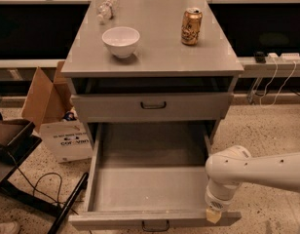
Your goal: Open middle drawer
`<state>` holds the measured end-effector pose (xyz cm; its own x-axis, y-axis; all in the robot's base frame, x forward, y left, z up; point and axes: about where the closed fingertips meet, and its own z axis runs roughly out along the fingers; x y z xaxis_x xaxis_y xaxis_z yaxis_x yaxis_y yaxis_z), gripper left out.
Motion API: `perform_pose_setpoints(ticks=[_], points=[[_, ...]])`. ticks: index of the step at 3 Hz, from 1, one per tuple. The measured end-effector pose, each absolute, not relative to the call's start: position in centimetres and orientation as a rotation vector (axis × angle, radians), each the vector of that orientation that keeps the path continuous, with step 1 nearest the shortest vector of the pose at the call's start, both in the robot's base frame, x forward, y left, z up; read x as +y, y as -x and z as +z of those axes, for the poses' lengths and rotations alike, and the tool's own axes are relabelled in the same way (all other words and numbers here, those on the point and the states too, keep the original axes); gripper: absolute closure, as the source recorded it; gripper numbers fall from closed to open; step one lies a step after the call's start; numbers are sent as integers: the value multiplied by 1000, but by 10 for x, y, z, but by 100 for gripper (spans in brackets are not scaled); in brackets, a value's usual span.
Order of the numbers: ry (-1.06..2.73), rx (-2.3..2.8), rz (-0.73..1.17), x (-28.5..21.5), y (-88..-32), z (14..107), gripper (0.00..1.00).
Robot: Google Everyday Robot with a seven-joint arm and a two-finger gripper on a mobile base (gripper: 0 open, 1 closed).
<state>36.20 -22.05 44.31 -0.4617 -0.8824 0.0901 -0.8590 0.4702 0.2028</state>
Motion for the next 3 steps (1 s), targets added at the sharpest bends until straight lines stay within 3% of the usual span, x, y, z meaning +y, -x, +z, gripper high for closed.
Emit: perform_pose_setpoints(ticks=[2,3], points=[[-1539,-2546,-179,-226,-361,462,11],[-1569,-2545,-158,-234,-340,507,0]])
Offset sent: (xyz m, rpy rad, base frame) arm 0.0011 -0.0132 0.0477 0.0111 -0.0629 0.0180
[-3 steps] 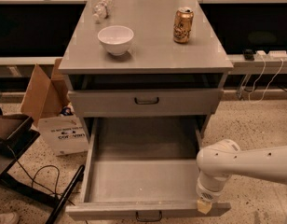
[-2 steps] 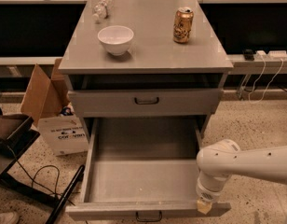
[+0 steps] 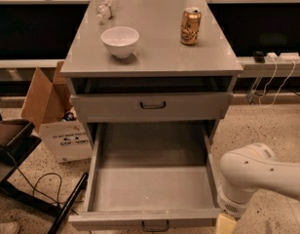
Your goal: Open middle drawer
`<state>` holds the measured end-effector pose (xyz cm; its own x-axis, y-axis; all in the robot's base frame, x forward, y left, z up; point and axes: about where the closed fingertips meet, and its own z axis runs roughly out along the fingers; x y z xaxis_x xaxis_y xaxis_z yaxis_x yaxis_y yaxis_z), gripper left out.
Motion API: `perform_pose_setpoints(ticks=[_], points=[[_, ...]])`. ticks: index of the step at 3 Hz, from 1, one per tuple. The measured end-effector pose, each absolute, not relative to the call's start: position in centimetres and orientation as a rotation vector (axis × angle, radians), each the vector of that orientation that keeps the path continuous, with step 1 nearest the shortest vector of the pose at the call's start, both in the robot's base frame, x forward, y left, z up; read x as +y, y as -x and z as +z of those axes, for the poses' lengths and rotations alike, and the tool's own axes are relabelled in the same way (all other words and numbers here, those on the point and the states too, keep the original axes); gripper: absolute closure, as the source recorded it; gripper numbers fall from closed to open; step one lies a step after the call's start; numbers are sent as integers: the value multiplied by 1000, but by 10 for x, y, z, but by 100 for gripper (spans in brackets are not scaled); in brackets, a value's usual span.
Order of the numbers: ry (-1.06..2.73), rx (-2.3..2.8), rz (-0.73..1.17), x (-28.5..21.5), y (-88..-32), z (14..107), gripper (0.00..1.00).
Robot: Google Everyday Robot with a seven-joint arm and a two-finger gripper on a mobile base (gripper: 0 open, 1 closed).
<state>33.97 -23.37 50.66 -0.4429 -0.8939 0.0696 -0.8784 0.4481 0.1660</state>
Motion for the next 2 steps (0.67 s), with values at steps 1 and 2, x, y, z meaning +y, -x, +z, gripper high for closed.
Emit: perform_pose_setpoints(ticks=[1,2], points=[[-1664,-2547,-54,-234,-317,592,0],[-1734,-2549,54,-222,-308,645,0]])
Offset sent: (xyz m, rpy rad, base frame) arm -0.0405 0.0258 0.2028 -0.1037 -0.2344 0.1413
